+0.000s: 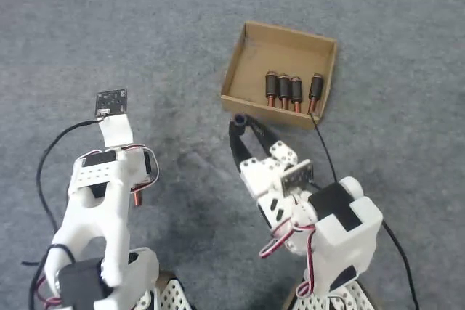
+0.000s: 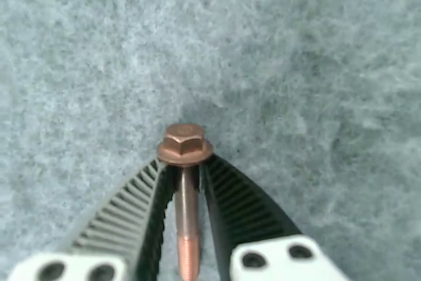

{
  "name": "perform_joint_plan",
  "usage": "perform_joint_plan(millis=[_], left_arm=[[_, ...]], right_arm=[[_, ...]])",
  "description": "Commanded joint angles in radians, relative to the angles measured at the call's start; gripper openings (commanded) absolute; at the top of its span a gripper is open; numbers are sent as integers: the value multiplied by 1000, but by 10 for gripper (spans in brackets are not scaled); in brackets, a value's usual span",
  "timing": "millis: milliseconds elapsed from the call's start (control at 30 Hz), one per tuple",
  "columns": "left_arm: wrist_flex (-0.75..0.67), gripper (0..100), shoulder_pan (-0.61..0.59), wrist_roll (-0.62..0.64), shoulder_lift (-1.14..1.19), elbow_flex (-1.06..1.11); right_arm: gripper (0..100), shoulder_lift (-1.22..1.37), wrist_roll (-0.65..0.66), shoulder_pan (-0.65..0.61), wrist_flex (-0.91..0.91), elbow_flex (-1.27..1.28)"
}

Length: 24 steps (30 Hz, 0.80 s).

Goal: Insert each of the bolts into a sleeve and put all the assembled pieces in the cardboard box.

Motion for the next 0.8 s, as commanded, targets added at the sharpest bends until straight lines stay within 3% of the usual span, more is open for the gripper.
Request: perform_joint_plan(millis=[0,367,600,767], left_arm=[[-25,9,-3,-8,-52,-10],[-25,9,-3,-8,-52,-10],[-40,9,0,-3,-52,-16],[-133,9,92,0,-54,-18]], right_arm=[[6,-16,23,-44,-44,57],[6,-213,21,-30,-25,192],[6,-200,20,-35,2,190],[6,-179,21,-61,2,186]])
